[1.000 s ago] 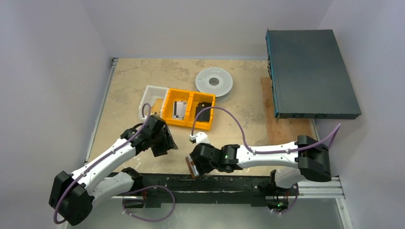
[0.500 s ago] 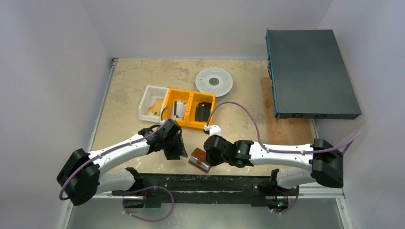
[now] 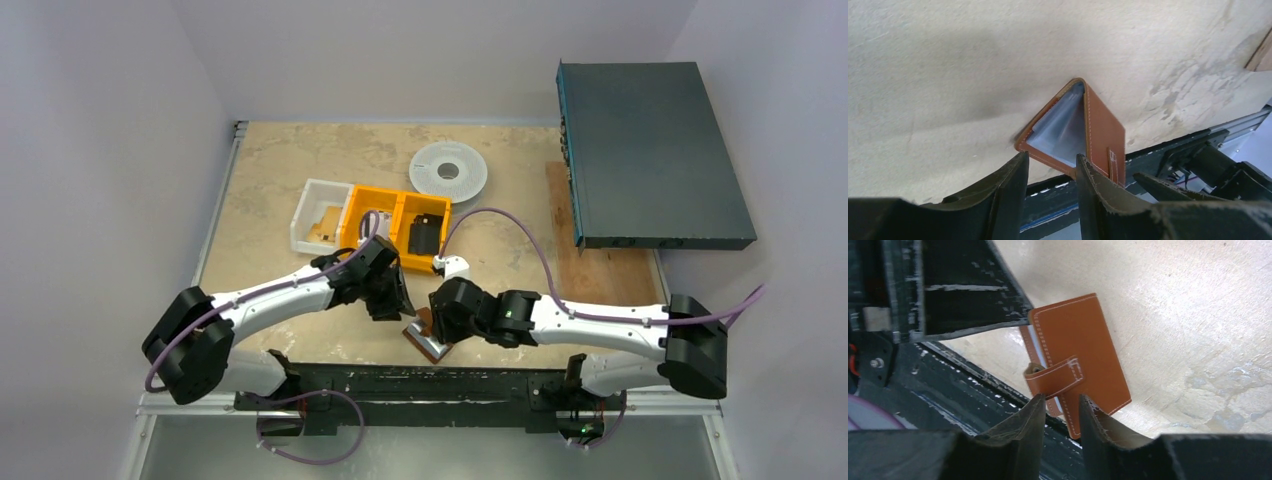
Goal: Take the credit cards out of the card holder
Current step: Move the card holder to the center of the board, then open the card holder at the corner of the board.
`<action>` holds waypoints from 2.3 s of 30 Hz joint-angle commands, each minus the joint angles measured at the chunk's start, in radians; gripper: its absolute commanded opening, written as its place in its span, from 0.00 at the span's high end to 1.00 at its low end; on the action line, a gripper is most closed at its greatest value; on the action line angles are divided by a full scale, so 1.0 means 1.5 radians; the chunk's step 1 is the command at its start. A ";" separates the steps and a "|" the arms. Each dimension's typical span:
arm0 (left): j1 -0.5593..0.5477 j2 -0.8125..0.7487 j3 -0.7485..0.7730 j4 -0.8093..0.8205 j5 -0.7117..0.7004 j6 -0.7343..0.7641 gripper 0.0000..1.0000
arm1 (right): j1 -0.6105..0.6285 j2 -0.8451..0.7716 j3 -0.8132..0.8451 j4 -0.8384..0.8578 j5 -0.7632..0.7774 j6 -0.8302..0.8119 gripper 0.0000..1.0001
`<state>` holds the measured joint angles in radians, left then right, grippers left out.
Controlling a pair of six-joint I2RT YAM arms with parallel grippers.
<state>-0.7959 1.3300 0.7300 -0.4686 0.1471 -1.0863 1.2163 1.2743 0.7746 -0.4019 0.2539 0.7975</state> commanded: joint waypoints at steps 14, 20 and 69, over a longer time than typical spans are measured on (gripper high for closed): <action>-0.014 0.112 0.130 0.038 0.038 0.014 0.61 | 0.012 -0.064 -0.013 -0.040 0.020 -0.035 0.49; -0.018 0.130 0.145 0.038 0.041 0.016 0.61 | 0.012 -0.065 -0.019 -0.038 0.018 -0.044 0.44; 0.077 -0.196 -0.074 -0.142 -0.095 0.066 0.65 | -0.086 0.092 -0.100 0.208 -0.139 0.104 1.00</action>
<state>-0.6872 1.0168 0.6140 -0.6987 0.0242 -1.0088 1.0855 1.4033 0.6575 -0.0967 0.0135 0.9360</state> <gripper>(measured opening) 0.358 0.010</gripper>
